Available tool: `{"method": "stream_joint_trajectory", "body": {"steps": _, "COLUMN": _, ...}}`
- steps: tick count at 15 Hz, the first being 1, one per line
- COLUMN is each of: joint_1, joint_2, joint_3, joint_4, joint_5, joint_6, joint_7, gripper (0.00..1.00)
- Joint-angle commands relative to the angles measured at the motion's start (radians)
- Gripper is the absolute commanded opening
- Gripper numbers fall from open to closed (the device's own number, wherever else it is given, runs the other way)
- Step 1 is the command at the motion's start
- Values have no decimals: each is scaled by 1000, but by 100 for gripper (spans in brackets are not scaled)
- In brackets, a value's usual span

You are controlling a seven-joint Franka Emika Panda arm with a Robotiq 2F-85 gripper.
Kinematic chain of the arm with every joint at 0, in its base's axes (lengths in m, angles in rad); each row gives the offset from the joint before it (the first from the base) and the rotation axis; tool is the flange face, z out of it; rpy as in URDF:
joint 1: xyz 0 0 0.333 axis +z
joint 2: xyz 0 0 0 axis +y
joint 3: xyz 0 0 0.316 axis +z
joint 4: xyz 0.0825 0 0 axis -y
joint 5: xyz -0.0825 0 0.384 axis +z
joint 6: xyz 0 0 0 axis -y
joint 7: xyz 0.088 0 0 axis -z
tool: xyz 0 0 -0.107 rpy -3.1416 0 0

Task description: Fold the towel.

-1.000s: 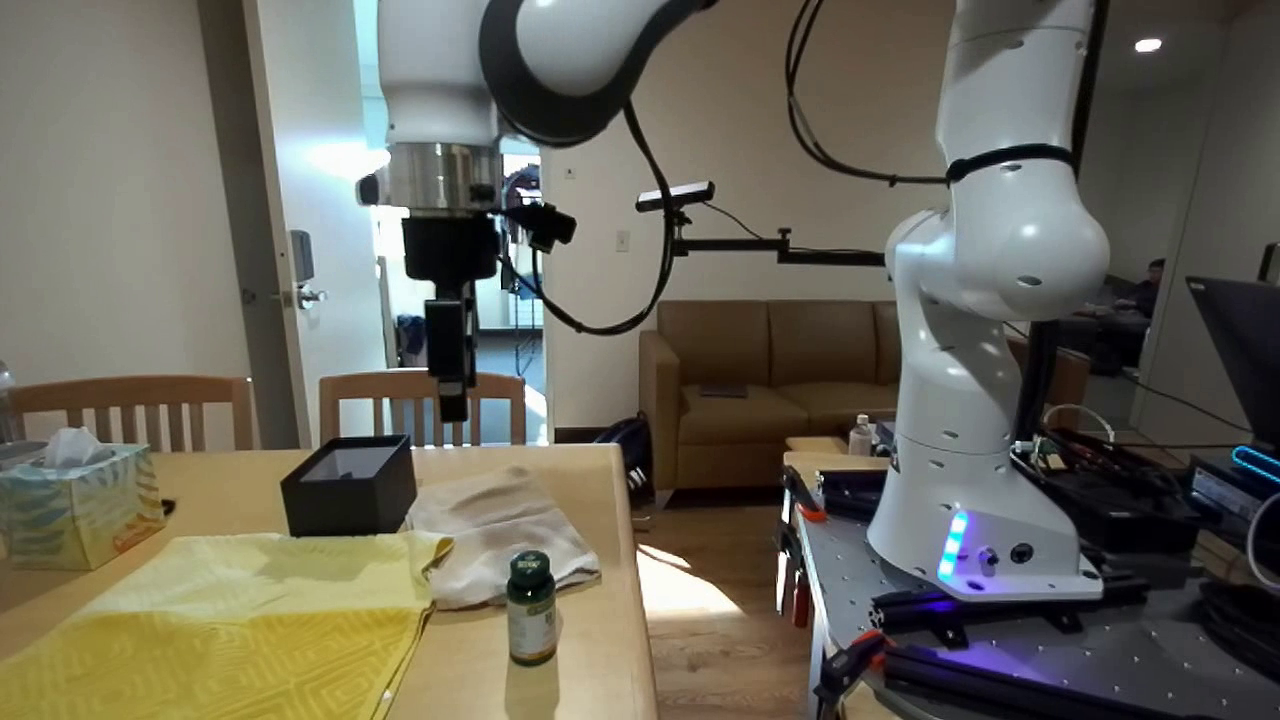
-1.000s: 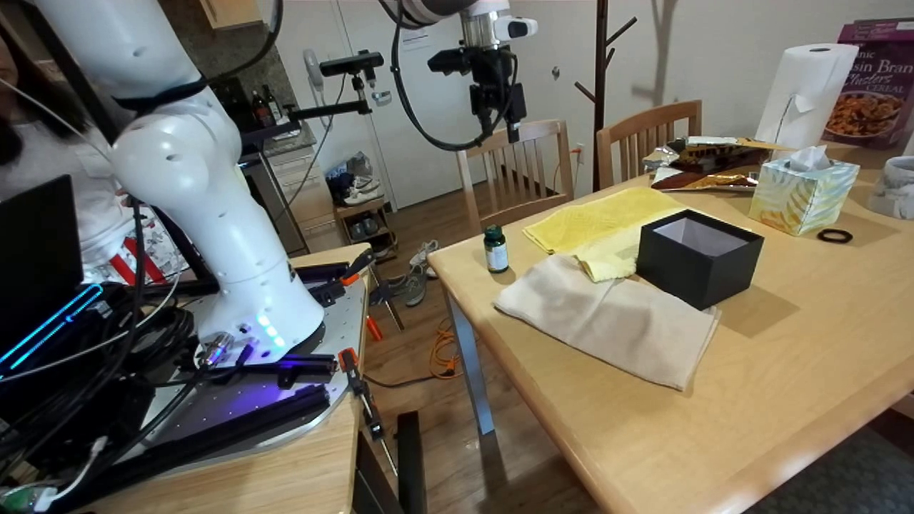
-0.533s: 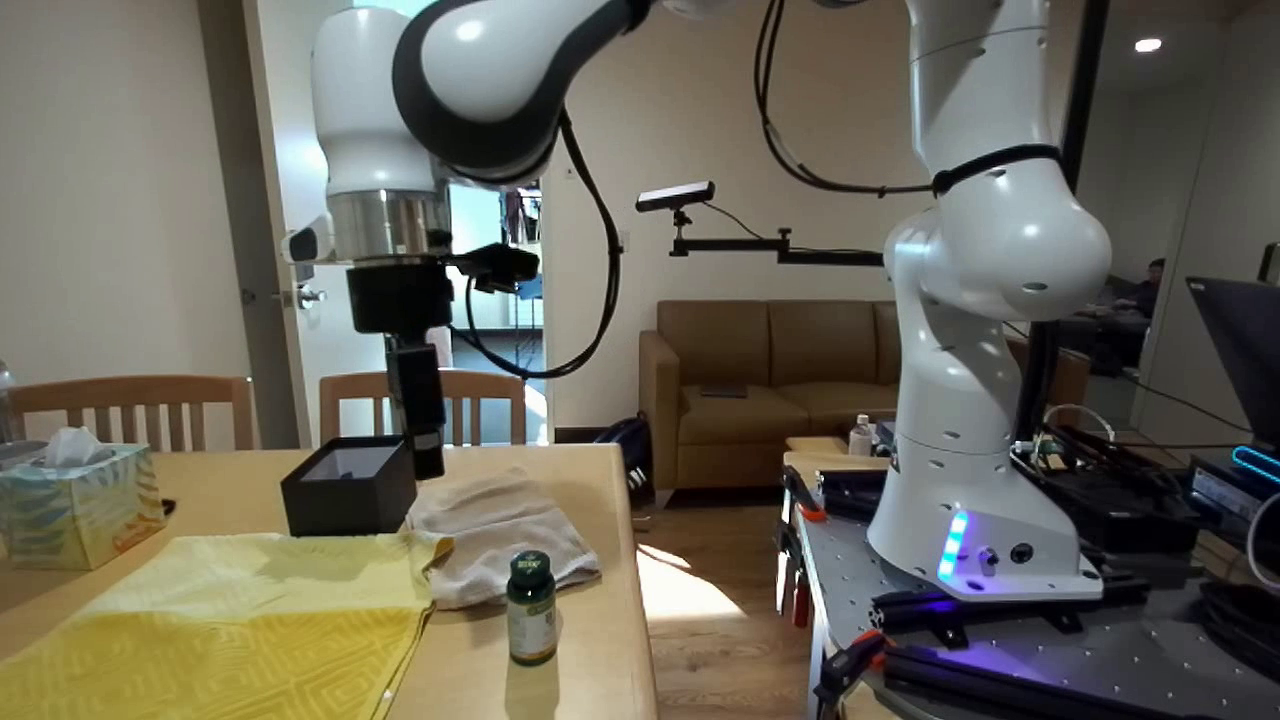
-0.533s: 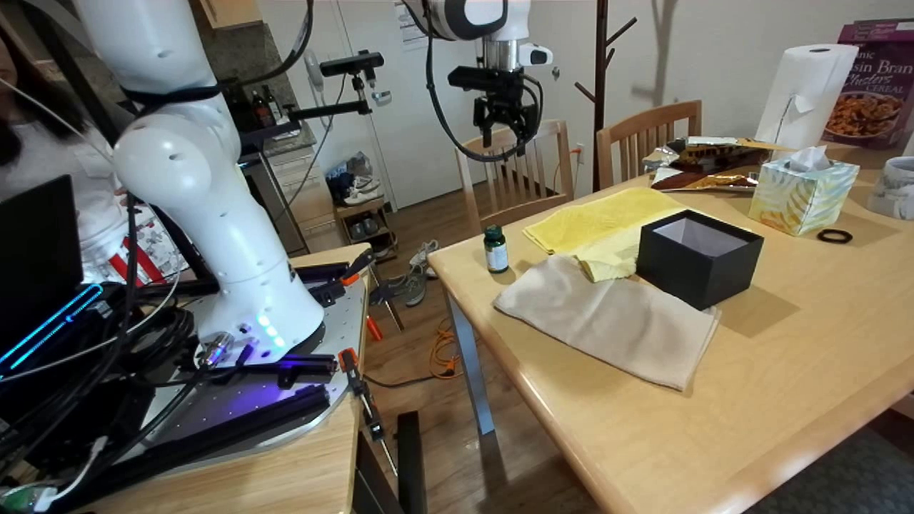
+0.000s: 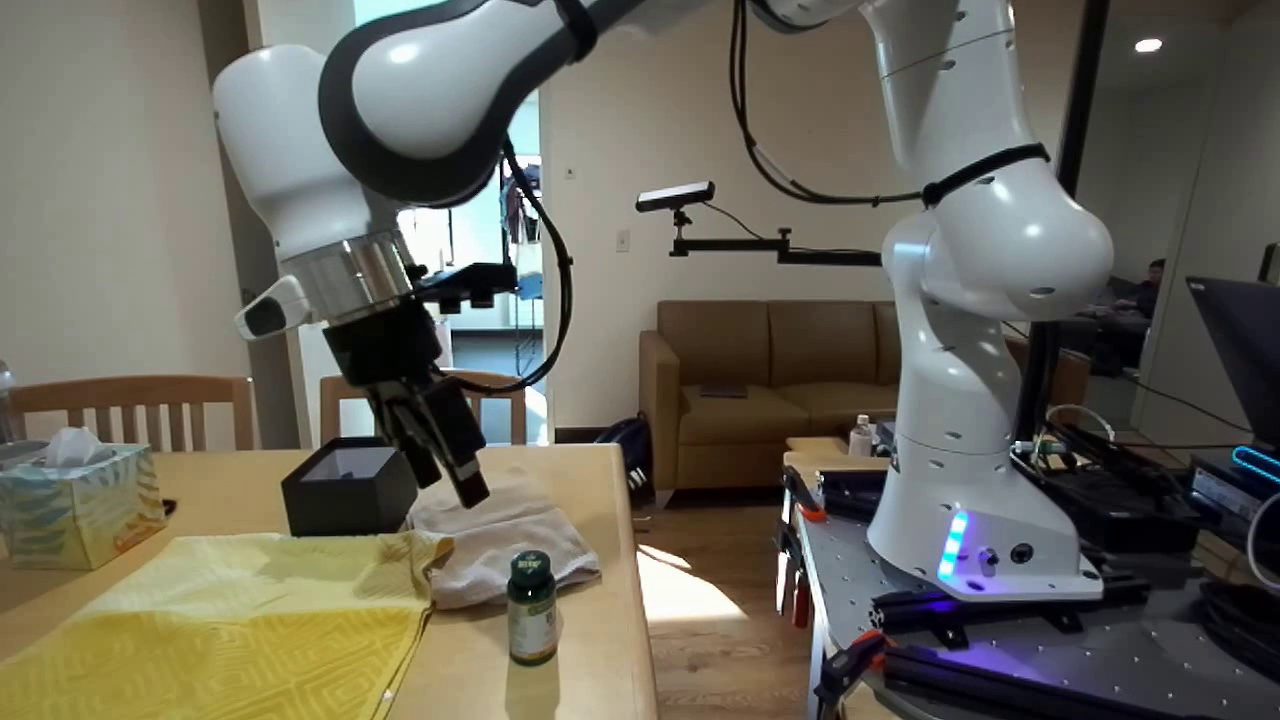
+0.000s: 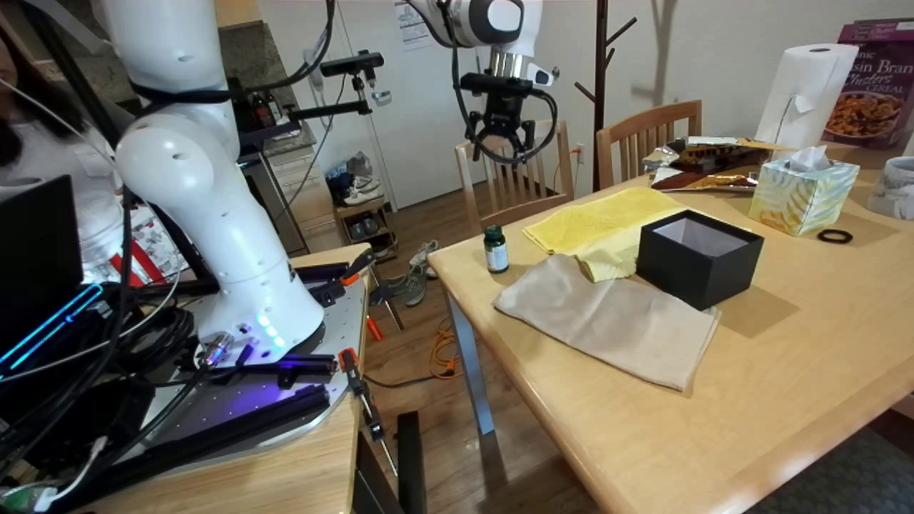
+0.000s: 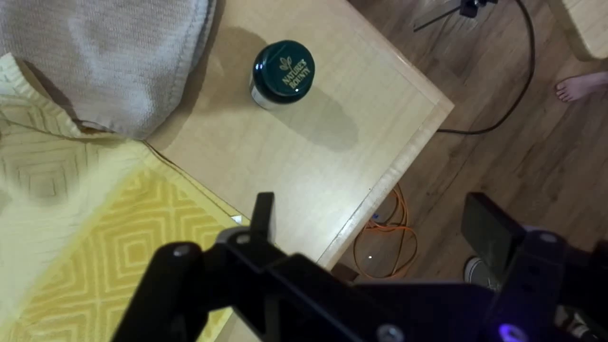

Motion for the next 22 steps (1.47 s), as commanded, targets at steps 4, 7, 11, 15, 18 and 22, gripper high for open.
{"method": "stream_joint_trajectory", "body": {"steps": 4, "joint_1": -7, "joint_2": 17, "joint_3": 2, "joint_4": 11, "joint_5": 1, "joint_6": 29, "joint_7": 23, "gripper": 100}}
{"method": "stream_joint_trajectory", "body": {"steps": 7, "joint_1": -26, "joint_2": 66, "joint_3": 10, "joint_4": 77, "joint_5": -44, "joint_6": -70, "joint_7": -162, "gripper": 100}}
{"method": "stream_joint_trajectory", "body": {"steps": 11, "joint_1": -47, "joint_2": 98, "joint_3": -1, "joint_4": 108, "joint_5": -121, "joint_6": -55, "joint_7": -374, "gripper": 100}}
{"method": "stream_joint_trajectory", "body": {"steps": 15, "joint_1": -79, "joint_2": 84, "joint_3": -11, "joint_4": 62, "joint_5": -147, "joint_6": 73, "joint_7": -559, "gripper": 100}}
{"method": "stream_joint_trajectory", "body": {"steps": 18, "joint_1": -113, "joint_2": 73, "joint_3": -10, "joint_4": -4, "joint_5": -110, "joint_6": 258, "joint_7": -647, "gripper": 100}}
{"method": "stream_joint_trajectory", "body": {"steps": 22, "joint_1": -146, "joint_2": 95, "joint_3": -1, "joint_4": -69, "joint_5": -62, "joint_6": 422, "joint_7": -741, "gripper": 100}}
